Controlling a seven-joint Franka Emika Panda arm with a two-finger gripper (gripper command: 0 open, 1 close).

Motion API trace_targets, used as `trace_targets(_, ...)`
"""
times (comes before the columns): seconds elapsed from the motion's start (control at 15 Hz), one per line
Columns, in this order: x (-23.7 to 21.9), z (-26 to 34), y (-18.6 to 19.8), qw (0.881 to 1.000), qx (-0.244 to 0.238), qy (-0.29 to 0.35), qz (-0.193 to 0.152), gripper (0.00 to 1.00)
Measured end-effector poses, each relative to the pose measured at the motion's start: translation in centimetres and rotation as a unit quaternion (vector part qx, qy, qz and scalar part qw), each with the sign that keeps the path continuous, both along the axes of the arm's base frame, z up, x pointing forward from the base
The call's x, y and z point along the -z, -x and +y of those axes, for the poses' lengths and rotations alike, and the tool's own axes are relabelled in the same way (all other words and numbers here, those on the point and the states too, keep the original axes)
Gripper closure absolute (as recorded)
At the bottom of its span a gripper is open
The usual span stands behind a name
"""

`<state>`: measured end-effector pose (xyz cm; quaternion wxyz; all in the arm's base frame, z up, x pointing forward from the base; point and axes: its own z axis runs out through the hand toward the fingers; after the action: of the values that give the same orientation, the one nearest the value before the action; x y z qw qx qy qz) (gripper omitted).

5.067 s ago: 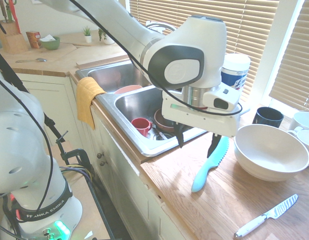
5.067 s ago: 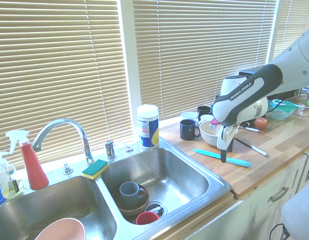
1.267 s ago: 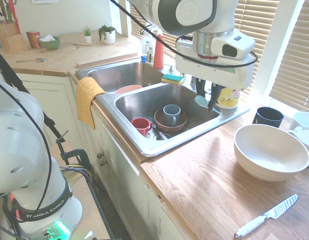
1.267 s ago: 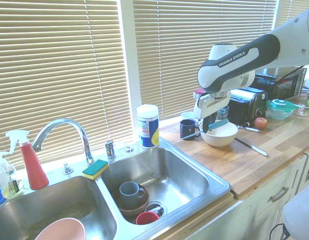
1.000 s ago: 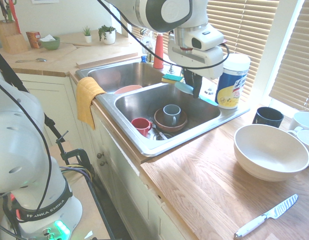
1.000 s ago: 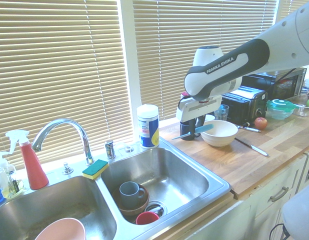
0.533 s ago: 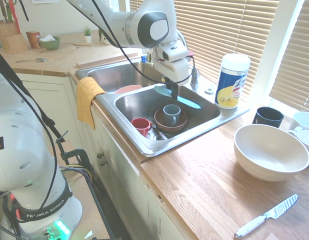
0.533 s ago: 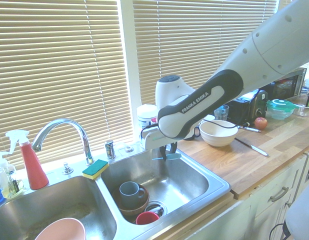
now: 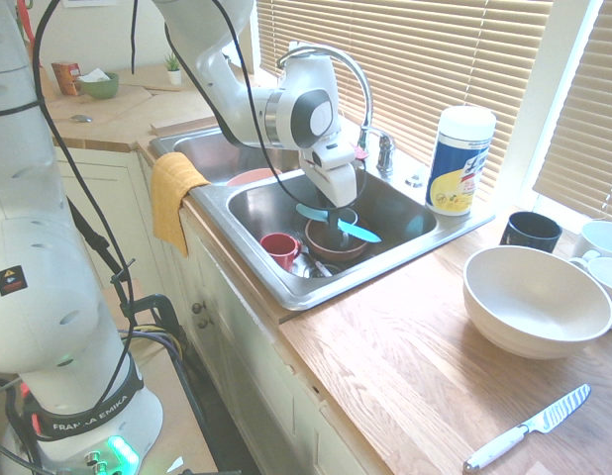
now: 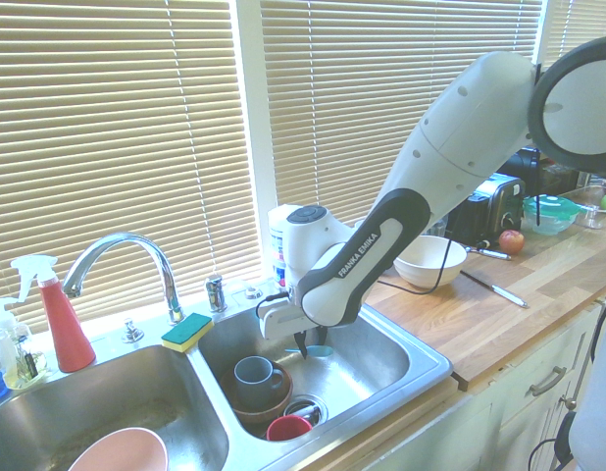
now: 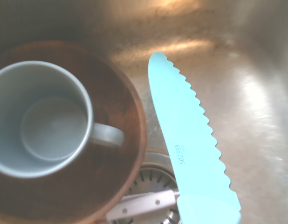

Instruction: Put the knife into the sink

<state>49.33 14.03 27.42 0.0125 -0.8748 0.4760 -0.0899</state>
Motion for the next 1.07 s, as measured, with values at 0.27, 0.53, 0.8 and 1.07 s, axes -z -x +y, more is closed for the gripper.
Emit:
trace_targets(0.27,3.8,-0.4,-1.7,1.000,-0.008,-0.002,0.011,1.00)
trace_targets(0.53,6.4,-0.6,-2.0,1.000,-0.016,0.002,0.025,1.00)
trace_targets(0.8,9.4,-1.2,-1.7,0.999,-0.020,-0.009,0.043,0.00)
trace_targets(1.07,10.3,-1.7,-1.6,0.998,-0.023,-0.008,0.049,0.00)
